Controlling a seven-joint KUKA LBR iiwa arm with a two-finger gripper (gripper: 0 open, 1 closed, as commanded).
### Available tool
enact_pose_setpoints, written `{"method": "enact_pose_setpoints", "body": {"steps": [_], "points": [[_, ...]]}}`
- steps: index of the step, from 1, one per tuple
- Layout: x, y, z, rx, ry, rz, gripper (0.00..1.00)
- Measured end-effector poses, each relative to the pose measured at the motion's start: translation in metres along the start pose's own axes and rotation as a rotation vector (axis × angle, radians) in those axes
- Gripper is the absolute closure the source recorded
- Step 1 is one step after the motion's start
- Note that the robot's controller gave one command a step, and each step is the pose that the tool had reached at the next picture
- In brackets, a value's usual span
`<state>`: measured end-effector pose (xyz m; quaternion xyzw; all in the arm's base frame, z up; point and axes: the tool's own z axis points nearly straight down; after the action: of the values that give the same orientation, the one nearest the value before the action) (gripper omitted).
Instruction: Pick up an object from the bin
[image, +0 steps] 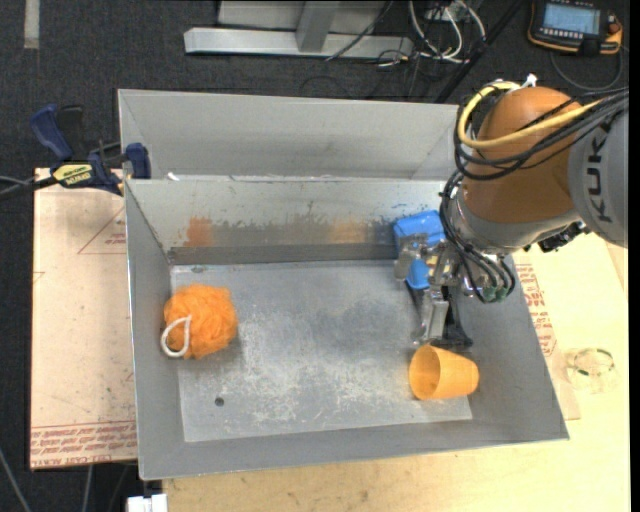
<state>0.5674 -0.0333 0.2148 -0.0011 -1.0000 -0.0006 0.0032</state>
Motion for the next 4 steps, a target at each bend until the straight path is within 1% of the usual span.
{"method": "enact_pose_setpoints", "body": {"steps": [1,2,3,4], "points": [[-0.001,0.000,-0.005,0.001,-0.008,-0.001,0.00],[0.021,-0.043,0.054,0.000,-0.011,-0.025,0.00],[0.028,-0.068,0.073,-0.001,-0.005,0.217,0.00],[0.053,-0.087,0.070,-0.002,-0.009,0.315,0.00]]}}
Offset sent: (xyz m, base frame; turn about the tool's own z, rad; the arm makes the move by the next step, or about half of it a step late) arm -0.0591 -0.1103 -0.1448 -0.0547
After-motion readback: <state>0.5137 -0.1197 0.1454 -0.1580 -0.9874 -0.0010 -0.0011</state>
